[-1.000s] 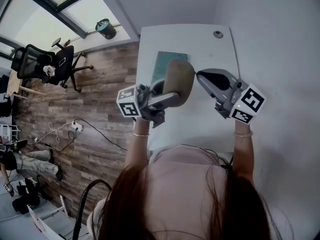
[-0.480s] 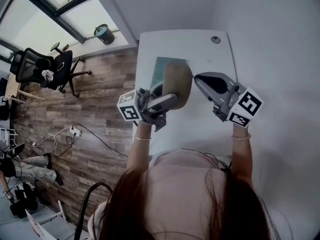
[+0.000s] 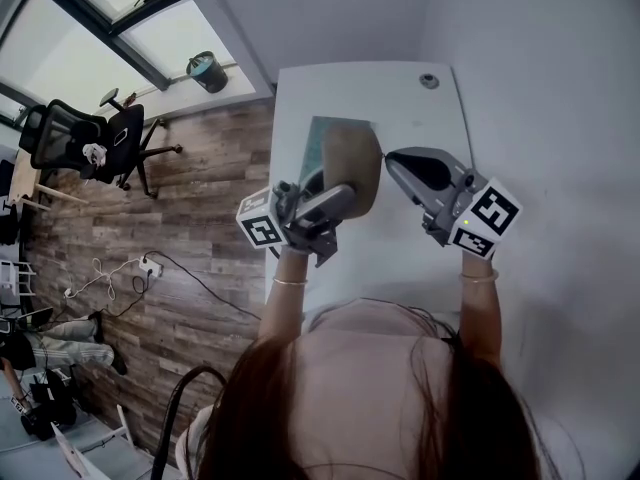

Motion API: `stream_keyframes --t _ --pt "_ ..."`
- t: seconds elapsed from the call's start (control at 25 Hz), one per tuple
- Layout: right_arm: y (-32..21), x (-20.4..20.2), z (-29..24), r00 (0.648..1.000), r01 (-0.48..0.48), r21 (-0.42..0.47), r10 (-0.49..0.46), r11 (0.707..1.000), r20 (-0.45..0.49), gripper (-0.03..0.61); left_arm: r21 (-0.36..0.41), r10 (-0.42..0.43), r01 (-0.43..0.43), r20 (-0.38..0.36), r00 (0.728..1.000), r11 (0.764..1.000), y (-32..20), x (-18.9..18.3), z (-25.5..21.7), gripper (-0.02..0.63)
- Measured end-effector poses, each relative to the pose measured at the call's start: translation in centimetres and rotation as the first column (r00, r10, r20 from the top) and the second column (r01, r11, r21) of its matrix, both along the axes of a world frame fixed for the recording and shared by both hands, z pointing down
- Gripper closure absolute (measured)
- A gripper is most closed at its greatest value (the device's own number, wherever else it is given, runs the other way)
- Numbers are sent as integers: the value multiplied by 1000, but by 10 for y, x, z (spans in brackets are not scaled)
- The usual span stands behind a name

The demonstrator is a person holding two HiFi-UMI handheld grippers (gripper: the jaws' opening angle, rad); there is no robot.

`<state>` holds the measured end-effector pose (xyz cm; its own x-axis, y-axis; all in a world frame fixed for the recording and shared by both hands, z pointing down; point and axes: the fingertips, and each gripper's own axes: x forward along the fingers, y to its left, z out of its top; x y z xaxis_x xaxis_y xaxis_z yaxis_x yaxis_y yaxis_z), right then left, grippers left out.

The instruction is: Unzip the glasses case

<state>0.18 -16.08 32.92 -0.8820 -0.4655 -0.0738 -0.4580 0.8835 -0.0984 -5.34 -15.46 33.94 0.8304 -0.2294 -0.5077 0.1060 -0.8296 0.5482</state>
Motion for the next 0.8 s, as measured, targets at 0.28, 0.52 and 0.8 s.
stream_keyframes --t 0.28,0.52,0.8 --pt "2 0 4 1000 -14 -16 14 1000 25 575 -6 -30 30 -12 999 1000 -3 -1 -2 321" --pt "0 -2 4 1000 -12 -27 12 1000 24 575 -20 -52 51 -26 998 998 -7 -4 -3 321" --pt "3 -4 9 1000 -6 -37 7 999 26 575 -27 -81 80 -38 996 996 -9 -7 -5 321"
